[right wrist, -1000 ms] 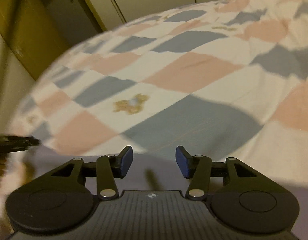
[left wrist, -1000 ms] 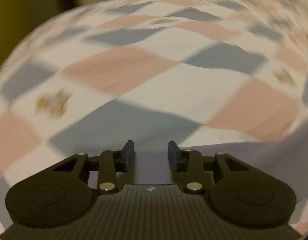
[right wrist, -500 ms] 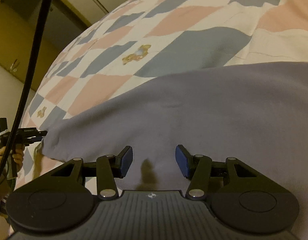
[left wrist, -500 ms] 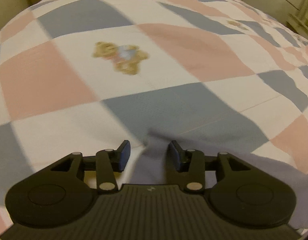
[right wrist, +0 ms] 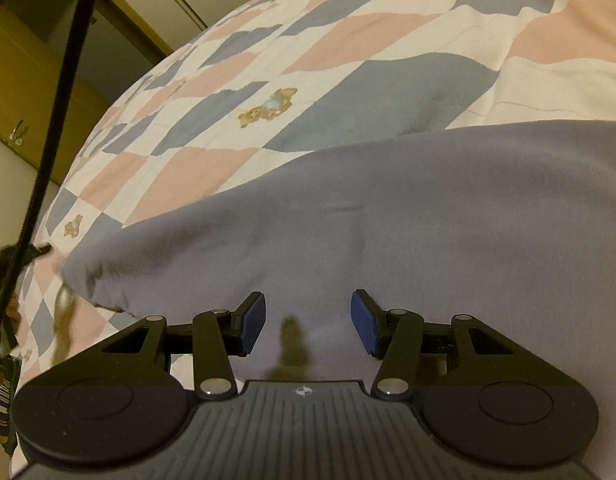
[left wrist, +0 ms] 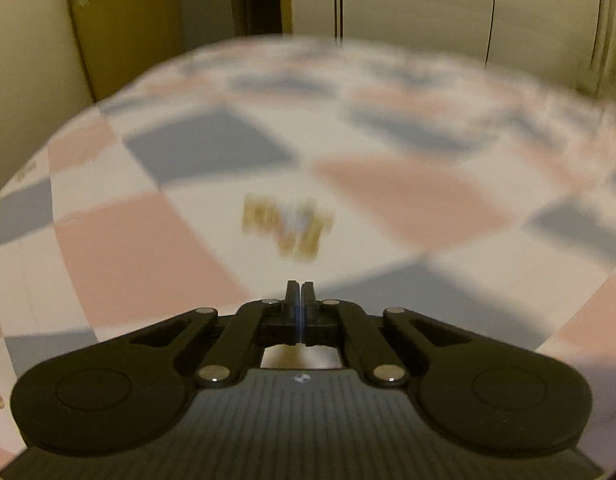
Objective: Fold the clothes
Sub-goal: 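Release the leg with the left gripper and move both grippers over the garment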
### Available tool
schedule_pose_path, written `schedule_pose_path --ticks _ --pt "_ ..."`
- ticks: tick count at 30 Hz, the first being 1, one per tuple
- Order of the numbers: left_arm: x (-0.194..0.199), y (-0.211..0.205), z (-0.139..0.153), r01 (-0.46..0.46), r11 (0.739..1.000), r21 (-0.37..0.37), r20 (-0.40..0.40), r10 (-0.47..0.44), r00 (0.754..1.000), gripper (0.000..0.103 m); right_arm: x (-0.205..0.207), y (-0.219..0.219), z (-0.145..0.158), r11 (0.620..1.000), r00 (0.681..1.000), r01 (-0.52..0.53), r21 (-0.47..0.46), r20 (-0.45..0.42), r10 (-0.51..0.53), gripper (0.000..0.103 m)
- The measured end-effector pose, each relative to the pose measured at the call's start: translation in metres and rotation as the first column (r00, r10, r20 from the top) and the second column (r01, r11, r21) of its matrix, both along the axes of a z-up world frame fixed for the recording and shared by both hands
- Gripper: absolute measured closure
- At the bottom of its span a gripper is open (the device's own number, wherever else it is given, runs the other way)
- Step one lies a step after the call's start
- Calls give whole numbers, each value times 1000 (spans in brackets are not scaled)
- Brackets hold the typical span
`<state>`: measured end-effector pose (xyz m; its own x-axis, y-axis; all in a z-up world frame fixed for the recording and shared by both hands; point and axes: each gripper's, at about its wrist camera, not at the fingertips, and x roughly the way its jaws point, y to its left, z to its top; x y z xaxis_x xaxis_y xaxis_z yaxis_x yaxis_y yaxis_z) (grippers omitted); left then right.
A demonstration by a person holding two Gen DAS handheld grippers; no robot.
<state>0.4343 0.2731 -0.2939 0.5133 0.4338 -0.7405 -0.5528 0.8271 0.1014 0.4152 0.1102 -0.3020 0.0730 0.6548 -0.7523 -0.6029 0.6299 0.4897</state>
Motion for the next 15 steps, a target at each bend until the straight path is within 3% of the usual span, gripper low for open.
schedule_pose_path --ticks 2,3,4,5,9,12,13,15 --pt "5 6 -19 -8 1000 -24 -74 7 997 100 -1 1 2 1000 1000 -4 1 1 4 50" --pt "0 11 -20 -27 996 -85 -53 23 998 93 -2 1 3 1000 1000 -9 2 2 9 50" --pt "-6 17 -17 -45 986 -162 -14 43 999 77 -3 0 4 1000 1000 -14 3 4 14 49" --pt "-10 23 -12 -58 971 -233 23 65 998 70 -3 0 5 1000 1000 -19 4 5 19 48" --pt "-6 46 2 -81 926 -370 66 113 991 70 -4 -2 0 1000 1000 -8 -1 -10 7 47" --pt "21 44 6 -3 920 -392 13 9 1000 65 -6 -1 -2 1000 1000 -6 -3 -10 6 44" --pt "32 38 0 27 922 -387 -45 -48 998 61 -6 0 -2 1000 1000 -9 -5 -10 9 43" --pt "50 24 -16 80 926 -370 -167 -151 974 64 -6 0 -4 1000 1000 -15 -7 -10 15 41"
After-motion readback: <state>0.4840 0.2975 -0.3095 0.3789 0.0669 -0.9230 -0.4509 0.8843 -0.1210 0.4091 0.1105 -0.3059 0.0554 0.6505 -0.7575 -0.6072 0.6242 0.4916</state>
